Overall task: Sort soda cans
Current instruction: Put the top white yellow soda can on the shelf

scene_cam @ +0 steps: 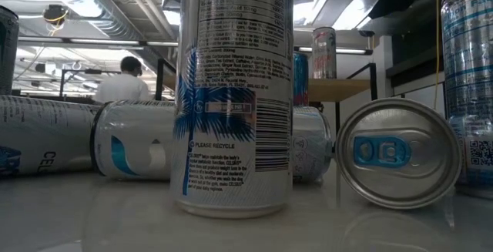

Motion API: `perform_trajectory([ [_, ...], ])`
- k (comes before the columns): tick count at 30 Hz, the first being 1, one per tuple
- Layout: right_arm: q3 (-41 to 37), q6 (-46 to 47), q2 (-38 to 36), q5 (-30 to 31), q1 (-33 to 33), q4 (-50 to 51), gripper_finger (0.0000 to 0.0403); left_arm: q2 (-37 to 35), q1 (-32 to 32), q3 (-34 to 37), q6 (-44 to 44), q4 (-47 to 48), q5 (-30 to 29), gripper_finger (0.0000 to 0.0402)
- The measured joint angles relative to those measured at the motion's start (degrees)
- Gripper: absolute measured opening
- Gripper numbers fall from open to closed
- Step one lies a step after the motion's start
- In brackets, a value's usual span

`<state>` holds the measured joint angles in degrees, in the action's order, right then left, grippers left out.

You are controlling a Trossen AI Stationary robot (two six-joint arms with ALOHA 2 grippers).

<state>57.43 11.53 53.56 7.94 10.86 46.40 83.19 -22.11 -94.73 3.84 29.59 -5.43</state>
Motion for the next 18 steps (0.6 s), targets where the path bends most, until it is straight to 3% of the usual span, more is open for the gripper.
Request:
perform_trajectory([
  [18, 0.00, -0.02, 0.00, 0.00, 0.00, -2.27, 0.0351, 0.79, -14.46, -0.05, -4.00, 15.85, 6.26, 0.0247],
])
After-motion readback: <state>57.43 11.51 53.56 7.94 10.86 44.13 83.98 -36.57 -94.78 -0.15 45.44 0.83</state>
